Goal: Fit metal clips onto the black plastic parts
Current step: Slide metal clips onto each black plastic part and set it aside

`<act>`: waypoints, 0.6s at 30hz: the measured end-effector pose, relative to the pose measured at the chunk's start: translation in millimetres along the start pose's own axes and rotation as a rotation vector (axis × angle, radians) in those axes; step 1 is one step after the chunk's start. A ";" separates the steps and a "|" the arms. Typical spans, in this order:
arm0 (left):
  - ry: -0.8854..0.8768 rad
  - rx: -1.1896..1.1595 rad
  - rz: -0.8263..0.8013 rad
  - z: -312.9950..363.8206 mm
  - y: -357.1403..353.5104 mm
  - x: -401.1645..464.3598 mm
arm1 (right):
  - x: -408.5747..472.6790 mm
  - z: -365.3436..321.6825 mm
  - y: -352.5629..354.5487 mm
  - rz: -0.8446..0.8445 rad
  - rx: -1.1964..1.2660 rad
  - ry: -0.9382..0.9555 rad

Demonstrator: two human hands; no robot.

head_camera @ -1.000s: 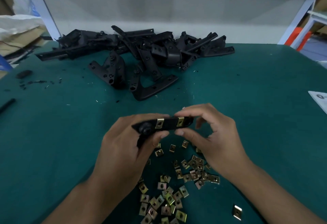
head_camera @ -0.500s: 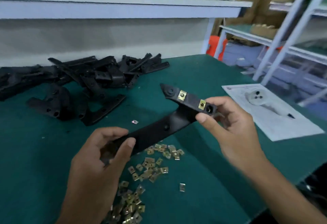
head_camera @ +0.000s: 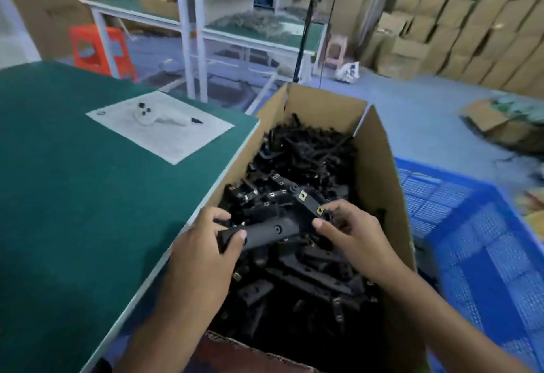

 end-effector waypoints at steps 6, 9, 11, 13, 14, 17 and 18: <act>-0.012 0.037 -0.060 24.6 -39.1 14.5 | 1.4 42.6 12.3 0.151 -0.145 -0.078; 0.011 -0.047 -0.098 32.6 -46.3 20.6 | 6.1 54.5 9.2 0.177 -0.084 -0.206; -0.025 0.025 -0.101 29.5 -43.9 18.8 | 2.6 61.2 5.8 0.183 -0.070 -0.243; -0.088 0.050 -0.084 19.1 -34.0 15.6 | -3.7 58.7 0.8 0.201 -0.079 -0.216; -0.105 0.016 -0.070 13.4 -26.0 13.3 | -5.3 58.2 -3.6 0.205 -0.078 -0.200; -0.126 -0.069 0.022 0.5 2.7 5.3 | -10.8 46.4 -23.7 0.185 -0.061 -0.167; -0.129 -0.066 0.059 1.2 14.7 -0.1 | -12.1 37.3 -25.4 0.178 -0.029 -0.135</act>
Point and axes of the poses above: each hand's wrist, its own x-axis towards the middle knuckle, its own y-axis out of the back of the hand, z = x × y, the point moved 2 cm from there along x, towards the middle knuckle, and after that the axes turned 3 degrees about y, right-handed, at the moved point
